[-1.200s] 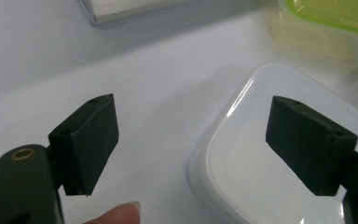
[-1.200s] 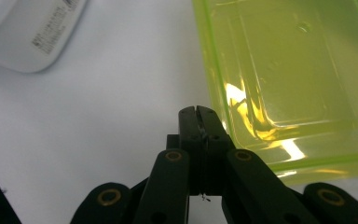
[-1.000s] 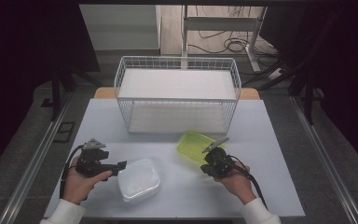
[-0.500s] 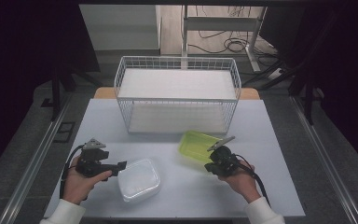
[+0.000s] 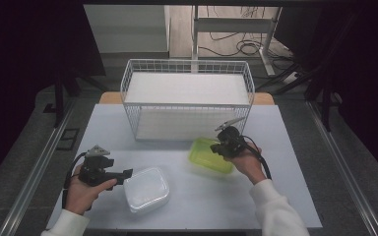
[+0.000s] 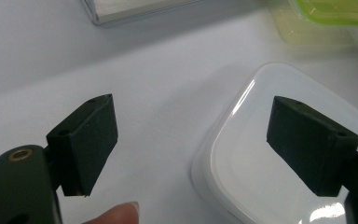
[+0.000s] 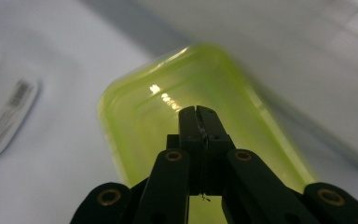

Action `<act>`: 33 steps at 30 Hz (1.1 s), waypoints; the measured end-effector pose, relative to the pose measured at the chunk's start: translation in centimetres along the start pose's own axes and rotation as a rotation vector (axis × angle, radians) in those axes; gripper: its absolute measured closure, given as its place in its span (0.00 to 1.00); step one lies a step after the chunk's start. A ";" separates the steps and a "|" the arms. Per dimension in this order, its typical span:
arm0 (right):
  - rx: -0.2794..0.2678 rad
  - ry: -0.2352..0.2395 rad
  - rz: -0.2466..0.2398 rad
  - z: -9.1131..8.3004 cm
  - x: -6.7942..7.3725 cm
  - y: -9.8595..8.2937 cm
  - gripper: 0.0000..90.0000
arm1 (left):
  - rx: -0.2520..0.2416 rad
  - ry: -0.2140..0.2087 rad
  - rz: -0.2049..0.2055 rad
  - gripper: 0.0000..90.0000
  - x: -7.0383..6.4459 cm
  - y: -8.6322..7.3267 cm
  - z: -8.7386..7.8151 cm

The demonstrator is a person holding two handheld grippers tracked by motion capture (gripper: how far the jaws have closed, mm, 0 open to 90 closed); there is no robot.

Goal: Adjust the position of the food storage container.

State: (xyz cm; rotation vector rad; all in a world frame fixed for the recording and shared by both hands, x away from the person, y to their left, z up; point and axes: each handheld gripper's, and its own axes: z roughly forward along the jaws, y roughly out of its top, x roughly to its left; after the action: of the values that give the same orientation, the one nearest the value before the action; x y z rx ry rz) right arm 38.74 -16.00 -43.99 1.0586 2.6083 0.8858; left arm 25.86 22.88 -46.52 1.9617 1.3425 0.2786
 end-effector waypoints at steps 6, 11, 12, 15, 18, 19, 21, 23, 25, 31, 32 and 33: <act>0.009 -0.031 -0.003 2.4 -1.9 1.9 0.98 | 0.007 -0.001 -0.001 0.18 0.2 -0.2 0.1; 0.009 -0.068 -0.043 4.0 -2.3 2.6 0.98 | 0.010 -0.001 0.001 0.18 0.1 -0.2 0.2; 0.005 -0.070 -0.039 4.1 -2.3 2.8 0.98 | 0.010 0.000 0.001 0.18 0.1 -0.2 0.2; -0.001 -0.087 -0.053 4.7 -2.4 3.0 0.98 | 0.013 -0.001 0.006 0.18 0.0 -0.2 0.3; 0.002 -0.103 -0.061 5.1 -2.5 3.2 0.98 | 0.016 -0.002 0.006 0.18 0.0 -0.3 0.4; 0.003 -0.108 -0.064 5.2 -2.6 3.2 0.98 | 0.017 -0.002 0.007 0.18 0.1 -0.3 0.4; 0.007 -0.113 -0.073 5.5 -2.8 3.2 0.98 | 0.018 -0.001 0.007 0.18 0.1 -0.3 0.4; 0.008 -0.110 -0.074 5.7 -2.9 3.2 0.98 | 0.017 0.000 0.003 0.18 0.2 -0.3 0.4; 0.015 -0.105 -0.084 6.1 -2.8 3.2 0.98 | 0.015 0.002 0.000 0.18 0.3 -0.3 0.3; 0.037 -0.077 -0.125 6.3 -2.3 3.3 0.98 | 0.005 0.012 -0.005 0.18 0.5 -0.3 0.0; 0.037 -0.077 -0.125 6.3 -2.3 3.3 0.98 | 0.007 0.011 -0.004 0.18 0.6 -0.3 0.0; 0.052 -0.073 -0.138 6.5 -1.9 3.2 0.98 | 0.011 0.005 -0.004 0.18 0.6 -0.2 0.0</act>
State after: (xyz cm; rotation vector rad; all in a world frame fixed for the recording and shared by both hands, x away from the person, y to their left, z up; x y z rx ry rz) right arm 44.43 -12.53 -47.44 0.8920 2.6197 0.7386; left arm 25.96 23.42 -46.84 1.9681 1.3539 0.2752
